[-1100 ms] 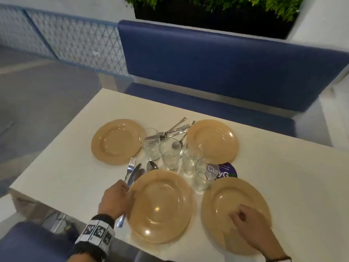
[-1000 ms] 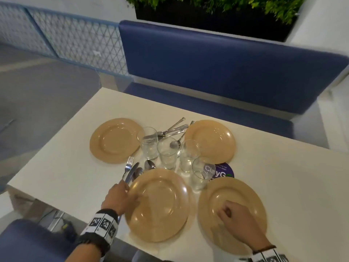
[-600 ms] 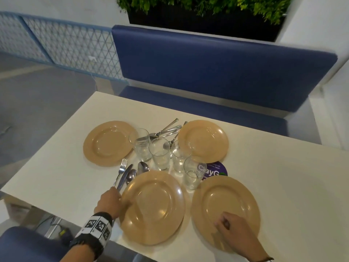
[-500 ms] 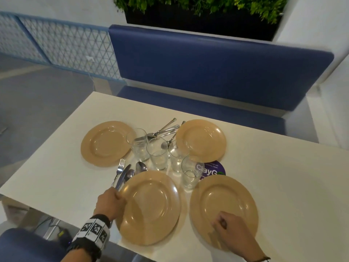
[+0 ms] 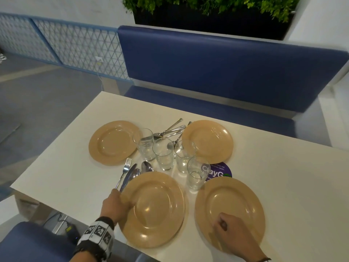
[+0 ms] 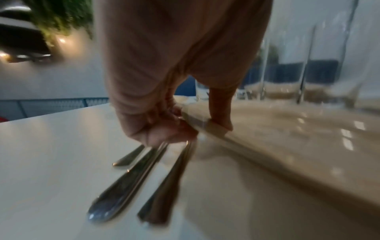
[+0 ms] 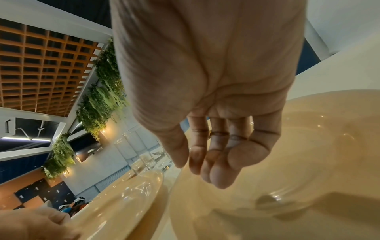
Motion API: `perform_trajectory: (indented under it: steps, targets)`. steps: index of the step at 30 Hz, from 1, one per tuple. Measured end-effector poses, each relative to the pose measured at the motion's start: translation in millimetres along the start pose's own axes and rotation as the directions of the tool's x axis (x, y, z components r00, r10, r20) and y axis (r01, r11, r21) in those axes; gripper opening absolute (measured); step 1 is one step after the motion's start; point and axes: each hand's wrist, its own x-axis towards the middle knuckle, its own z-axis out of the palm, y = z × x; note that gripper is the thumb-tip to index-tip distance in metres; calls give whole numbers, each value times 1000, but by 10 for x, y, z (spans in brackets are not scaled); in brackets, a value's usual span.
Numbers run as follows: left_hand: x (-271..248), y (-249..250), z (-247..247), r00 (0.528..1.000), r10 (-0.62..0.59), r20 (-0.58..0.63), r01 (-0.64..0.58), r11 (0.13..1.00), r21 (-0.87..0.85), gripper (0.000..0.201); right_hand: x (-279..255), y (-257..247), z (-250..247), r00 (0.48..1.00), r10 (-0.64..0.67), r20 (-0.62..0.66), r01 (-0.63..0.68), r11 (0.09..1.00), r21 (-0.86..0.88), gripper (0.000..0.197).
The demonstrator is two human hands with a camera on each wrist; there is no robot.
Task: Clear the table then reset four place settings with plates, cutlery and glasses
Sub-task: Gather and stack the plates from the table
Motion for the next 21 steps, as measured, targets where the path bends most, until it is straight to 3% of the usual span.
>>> perform_trajectory:
  steps: [5, 8, 10, 11, 13, 15, 16, 17, 18, 20, 21]
  targets:
    - [-466, -47, -385, 949, 308, 72, -278, 919, -279, 61, -73, -111, -29, 999, -18, 43, 16, 999, 45, 33]
    - [-715, 10, -469, 900, 403, 169, -318, 869, -378, 68, -154, -267, -60, 997, -29, 67, 20, 991, 135, 27]
    - [-861, 148, -359, 859, 447, 248, -307, 839, -449, 72, -241, -397, -99, 995, 16, 97, -45, 952, 302, 29]
    - [-929, 242, -253, 847, 451, 280, -292, 836, -465, 72, -284, -442, -132, 993, 62, 104, -102, 890, 444, 34]
    - [-1001, 388, 70, 843, 439, 312, -245, 828, -505, 72, -378, -443, -254, 951, 276, 141, -287, 615, 734, 37]
    - [-1041, 532, 434, 834, 417, 361, -189, 830, -524, 69, -452, -305, -392, 858, 485, 166, -353, 324, 878, 43]
    - [-1052, 612, 615, 827, 414, 381, -186, 841, -509, 65, -481, -165, -453, 838, 523, 159, -340, 271, 901, 51]
    - [-1069, 708, 790, 826, 413, 383, -209, 856, -473, 59, -513, -70, -515, 842, 518, 151, -327, 268, 906, 58]
    - [-1083, 811, 941, 828, 414, 377, -245, 874, -420, 52, -547, 24, -580, 867, 484, 120, -310, 333, 891, 60]
    - [-1113, 1029, 1146, 835, 397, 381, -328, 915, -234, 38, -565, 211, -669, 905, 426, -16, -284, 631, 721, 65]
    - [-1099, 1116, 1226, 848, 386, 364, -354, 923, -152, 33, -543, 253, -725, 901, 423, -97, -281, 739, 612, 58]
